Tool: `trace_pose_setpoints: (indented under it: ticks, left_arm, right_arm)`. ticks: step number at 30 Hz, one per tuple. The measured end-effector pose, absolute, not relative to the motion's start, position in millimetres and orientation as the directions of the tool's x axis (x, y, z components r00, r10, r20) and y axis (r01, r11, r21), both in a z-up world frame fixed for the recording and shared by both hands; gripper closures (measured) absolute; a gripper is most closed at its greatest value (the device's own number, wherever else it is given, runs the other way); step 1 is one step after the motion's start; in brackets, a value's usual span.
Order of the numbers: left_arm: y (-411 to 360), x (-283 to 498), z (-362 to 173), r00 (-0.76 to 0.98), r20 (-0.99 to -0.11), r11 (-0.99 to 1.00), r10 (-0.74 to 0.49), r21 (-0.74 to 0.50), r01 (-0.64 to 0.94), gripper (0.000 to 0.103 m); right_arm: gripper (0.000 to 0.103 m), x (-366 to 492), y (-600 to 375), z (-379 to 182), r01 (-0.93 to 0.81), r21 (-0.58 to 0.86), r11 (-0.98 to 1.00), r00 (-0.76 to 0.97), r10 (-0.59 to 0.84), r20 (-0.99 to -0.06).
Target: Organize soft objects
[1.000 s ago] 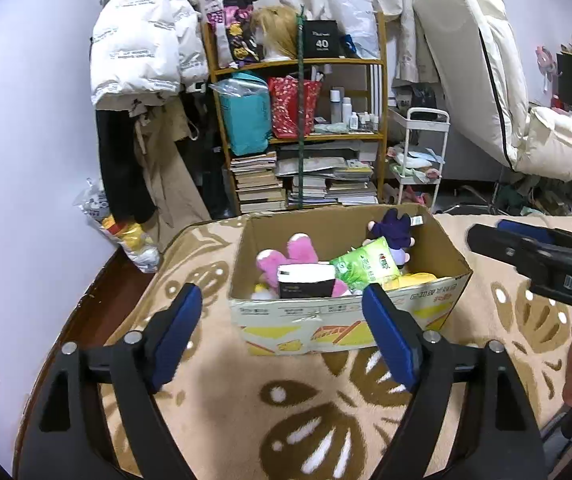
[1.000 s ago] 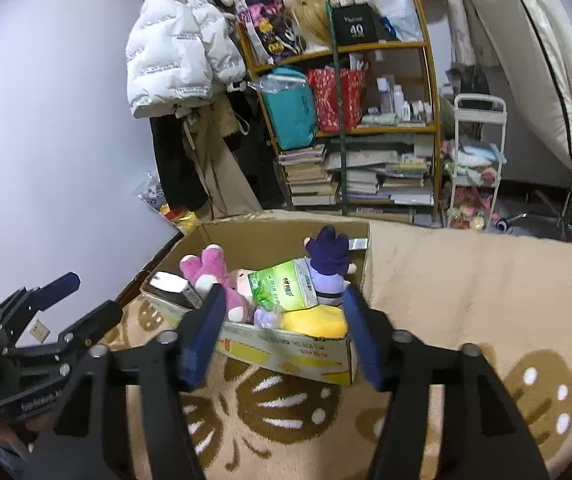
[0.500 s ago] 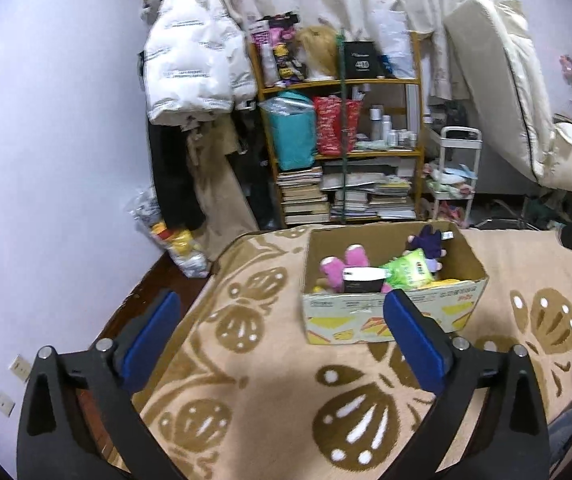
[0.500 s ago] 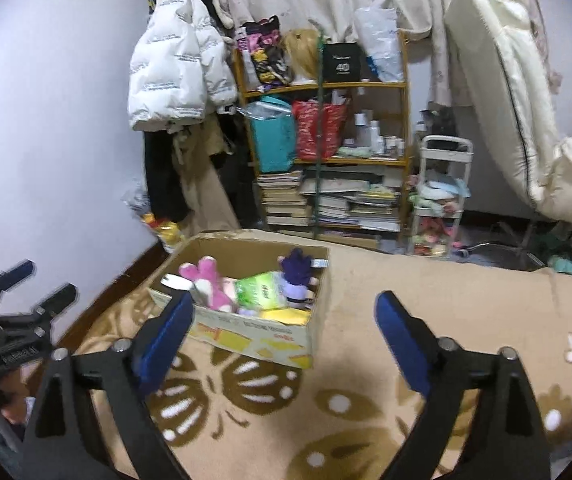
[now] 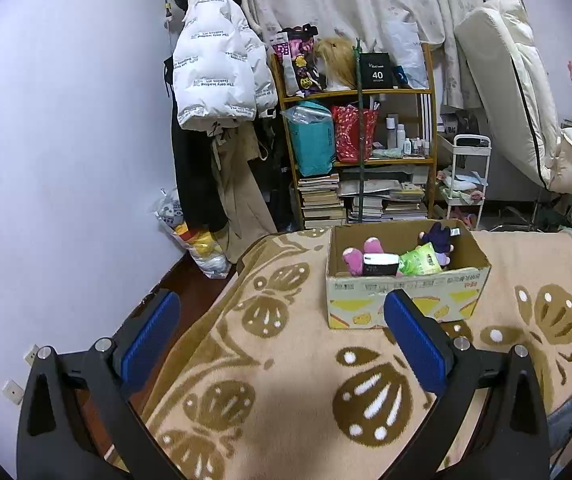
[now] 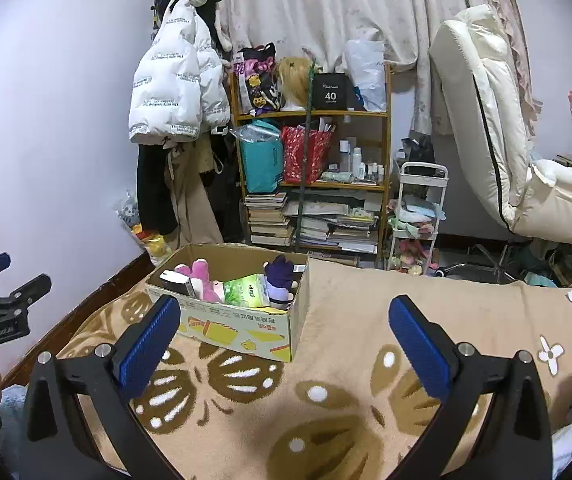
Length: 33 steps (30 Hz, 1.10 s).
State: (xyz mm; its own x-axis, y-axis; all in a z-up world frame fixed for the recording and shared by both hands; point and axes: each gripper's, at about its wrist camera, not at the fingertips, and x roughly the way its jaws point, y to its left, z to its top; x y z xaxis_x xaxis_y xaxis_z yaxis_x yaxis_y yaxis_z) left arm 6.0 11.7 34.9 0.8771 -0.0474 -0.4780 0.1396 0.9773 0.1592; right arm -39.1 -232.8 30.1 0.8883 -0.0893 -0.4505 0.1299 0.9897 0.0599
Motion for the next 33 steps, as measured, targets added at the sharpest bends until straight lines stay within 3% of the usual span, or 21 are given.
trace_pose_setpoints:
  ticks: [33]
  left_arm:
    - [-3, -1, 11, 0.886, -0.457, 0.972, -0.086, 0.158, 0.175, 0.002]
  right_arm:
    - [0.0, -32, -230, 18, 0.136, 0.05, 0.989, 0.877, -0.097, -0.47]
